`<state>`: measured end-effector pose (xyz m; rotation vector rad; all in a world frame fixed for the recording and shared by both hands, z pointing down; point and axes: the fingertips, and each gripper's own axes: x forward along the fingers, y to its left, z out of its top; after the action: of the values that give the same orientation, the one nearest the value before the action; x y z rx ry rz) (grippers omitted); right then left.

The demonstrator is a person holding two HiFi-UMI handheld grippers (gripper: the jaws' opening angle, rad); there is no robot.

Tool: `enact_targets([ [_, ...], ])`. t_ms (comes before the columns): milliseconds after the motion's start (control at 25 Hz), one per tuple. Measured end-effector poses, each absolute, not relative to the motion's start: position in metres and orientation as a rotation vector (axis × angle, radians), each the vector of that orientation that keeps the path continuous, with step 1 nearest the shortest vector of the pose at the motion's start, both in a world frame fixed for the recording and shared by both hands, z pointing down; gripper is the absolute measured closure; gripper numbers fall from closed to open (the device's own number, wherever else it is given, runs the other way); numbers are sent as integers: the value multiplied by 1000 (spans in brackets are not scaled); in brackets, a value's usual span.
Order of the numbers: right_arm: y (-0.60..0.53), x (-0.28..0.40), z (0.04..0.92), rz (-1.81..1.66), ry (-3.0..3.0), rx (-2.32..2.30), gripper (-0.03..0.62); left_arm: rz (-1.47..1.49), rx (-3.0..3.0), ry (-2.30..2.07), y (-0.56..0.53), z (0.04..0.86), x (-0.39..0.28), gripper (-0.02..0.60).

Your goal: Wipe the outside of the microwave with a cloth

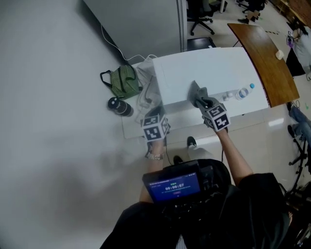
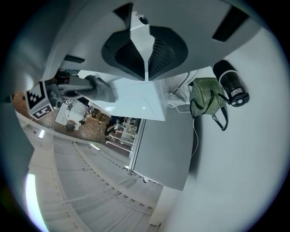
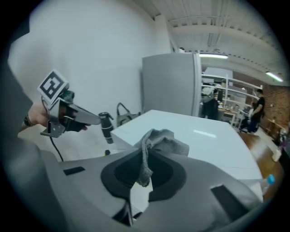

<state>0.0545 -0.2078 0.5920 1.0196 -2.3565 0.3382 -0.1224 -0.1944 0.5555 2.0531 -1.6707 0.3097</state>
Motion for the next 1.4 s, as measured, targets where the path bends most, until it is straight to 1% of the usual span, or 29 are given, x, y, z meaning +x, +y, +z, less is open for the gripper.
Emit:
enact_targets([
  [120,-162,-32,617,352,-2441,791,571,305,2012,-1712,-181,561,-147,565],
  [200,-139,-76,644,398,-2445,664,571,303,1981,-1741,-174,566,-166,565],
  [280,-132,-97,669,474,-2418,611,571,302,1957,-1762,-170,568,-178,565],
  [360,-143,-95,682,568,-2387,652,571,302,1949,-1771,-169,567,-182,565],
  [440,-164,-75,679,636,-2370,758,571,304,1953,-1768,-169,565,-181,565],
  [560,-192,-28,669,690,-2349,935,571,311,1973,-1744,-174,566,-171,565],
  [760,-227,98,660,725,-2202,1252,571,314,2040,-1670,-192,561,-134,565],
  [960,-245,214,656,735,-2024,1569,572,308,2104,-1610,-201,559,-110,565],
  [1080,-247,238,653,764,-2007,1622,571,310,2121,-1591,-206,559,-100,565],
  [1120,-244,233,654,764,-2020,1596,571,311,2124,-1589,-206,558,-98,565],
  [1200,-233,201,662,753,-2068,1483,571,311,2124,-1593,-206,556,-97,565],
  [1280,-215,148,677,735,-2127,1306,571,310,2116,-1609,-205,552,-100,565],
  [1400,-185,49,698,700,-2228,1015,571,303,2089,-1642,-201,549,-109,565],
])
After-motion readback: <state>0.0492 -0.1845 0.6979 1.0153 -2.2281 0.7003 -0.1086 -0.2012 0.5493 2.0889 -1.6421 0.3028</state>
